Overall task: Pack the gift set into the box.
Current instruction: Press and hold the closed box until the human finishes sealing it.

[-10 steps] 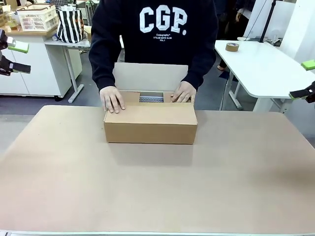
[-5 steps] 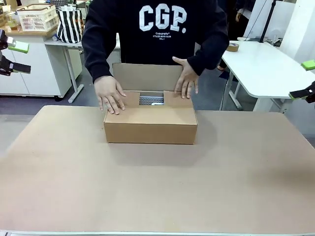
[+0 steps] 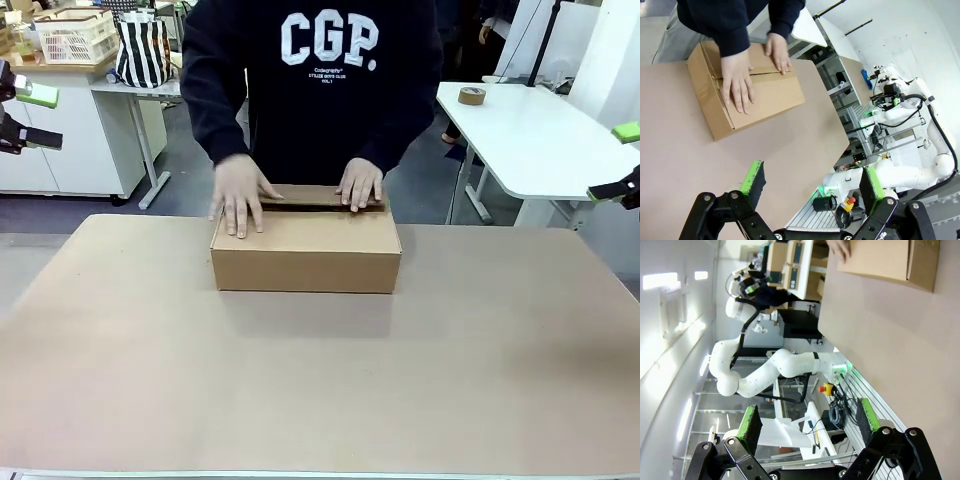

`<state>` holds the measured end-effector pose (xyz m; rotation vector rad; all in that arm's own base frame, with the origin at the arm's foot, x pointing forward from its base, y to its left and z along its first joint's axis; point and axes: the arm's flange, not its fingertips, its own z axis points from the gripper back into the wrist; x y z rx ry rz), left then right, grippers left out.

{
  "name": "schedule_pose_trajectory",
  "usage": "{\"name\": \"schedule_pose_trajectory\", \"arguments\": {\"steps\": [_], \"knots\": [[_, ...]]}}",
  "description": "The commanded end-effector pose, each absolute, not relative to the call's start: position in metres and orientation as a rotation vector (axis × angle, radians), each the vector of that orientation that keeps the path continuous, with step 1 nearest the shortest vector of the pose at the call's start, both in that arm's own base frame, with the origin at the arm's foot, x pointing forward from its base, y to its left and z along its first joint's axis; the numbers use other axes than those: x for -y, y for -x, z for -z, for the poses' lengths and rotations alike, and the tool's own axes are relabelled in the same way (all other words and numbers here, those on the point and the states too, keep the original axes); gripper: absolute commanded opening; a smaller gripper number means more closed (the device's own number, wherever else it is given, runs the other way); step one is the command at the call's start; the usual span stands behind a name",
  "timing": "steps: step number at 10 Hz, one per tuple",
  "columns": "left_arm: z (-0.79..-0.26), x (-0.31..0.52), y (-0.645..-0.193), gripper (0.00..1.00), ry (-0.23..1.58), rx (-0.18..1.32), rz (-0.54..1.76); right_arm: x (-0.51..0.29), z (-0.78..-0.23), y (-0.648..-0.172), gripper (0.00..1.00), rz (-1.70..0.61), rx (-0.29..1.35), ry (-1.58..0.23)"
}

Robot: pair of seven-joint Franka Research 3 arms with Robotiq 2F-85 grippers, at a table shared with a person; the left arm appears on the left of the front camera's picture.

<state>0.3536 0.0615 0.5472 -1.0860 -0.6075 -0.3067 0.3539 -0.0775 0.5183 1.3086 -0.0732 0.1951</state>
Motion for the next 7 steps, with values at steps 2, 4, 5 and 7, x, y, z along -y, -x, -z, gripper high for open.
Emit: {"name": "schedule_pose_trajectory", "arguments": {"steps": [2,4,5,7], "knots": [[-0.5487,-0.0631,-0.352,1.0,1.083,0.591,0.305,0.0802,-0.5205,-0.3513,1.0,-0.203,0.063,-1.303],[-0.5487,-0.0631,-0.352,1.0,1.083,0.591,0.305,0.0802,-0.5205,-0.3513,1.0,-0.203,0.063,-1.303],[-0.5487,-0.0631,-0.352,1.0,1.083,0.591,0.305,0.0802,-0.5205,-0.3513,1.0,-0.203,0.063,-1.303],[-0.5487,-0.0631,-0.352,1.0,1.083,0.591,0.305,0.0802,-0.5205,-0.3513,1.0,-0.203,0.063,-1.303]]}}
